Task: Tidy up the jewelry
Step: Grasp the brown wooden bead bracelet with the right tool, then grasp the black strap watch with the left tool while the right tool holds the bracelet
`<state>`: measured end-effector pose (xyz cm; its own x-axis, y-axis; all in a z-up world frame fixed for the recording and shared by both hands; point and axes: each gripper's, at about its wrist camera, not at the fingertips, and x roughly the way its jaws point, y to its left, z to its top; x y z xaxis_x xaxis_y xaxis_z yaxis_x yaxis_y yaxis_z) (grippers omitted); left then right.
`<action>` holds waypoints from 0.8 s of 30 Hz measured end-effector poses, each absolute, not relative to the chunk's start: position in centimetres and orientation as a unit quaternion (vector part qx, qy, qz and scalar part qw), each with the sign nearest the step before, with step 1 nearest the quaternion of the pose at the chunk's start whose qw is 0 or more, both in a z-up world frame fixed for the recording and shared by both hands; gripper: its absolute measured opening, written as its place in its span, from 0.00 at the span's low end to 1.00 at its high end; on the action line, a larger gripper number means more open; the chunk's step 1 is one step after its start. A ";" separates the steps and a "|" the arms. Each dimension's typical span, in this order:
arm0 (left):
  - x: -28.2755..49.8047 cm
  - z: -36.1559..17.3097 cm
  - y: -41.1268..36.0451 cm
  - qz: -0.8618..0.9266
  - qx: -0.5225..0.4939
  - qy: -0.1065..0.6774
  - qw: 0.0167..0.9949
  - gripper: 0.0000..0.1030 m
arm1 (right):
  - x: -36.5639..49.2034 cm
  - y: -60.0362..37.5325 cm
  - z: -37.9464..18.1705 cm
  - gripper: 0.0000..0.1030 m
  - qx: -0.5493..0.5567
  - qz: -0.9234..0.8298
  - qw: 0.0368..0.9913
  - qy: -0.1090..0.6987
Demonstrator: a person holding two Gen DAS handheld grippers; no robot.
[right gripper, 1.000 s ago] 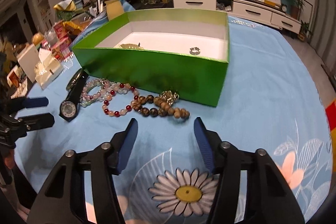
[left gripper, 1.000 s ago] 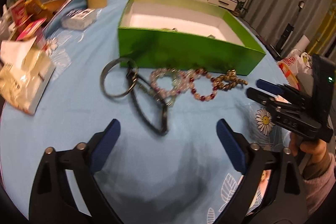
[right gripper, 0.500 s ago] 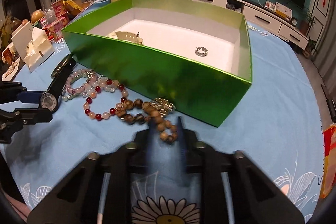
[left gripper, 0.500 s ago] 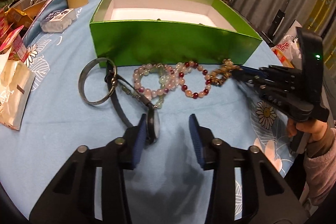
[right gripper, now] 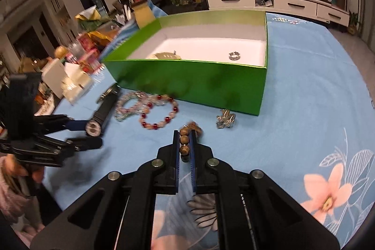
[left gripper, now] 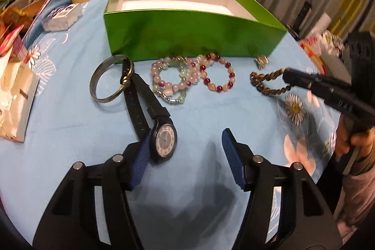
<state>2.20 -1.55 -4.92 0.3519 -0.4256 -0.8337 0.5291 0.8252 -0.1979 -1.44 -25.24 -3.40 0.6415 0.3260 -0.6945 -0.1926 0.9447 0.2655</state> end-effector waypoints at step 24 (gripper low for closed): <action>4.9 -5.2 -2.7 -0.288 -0.114 0.526 0.792 0.45 | -2.3 -24.2 -3.4 0.07 0.164 0.188 0.887 0.389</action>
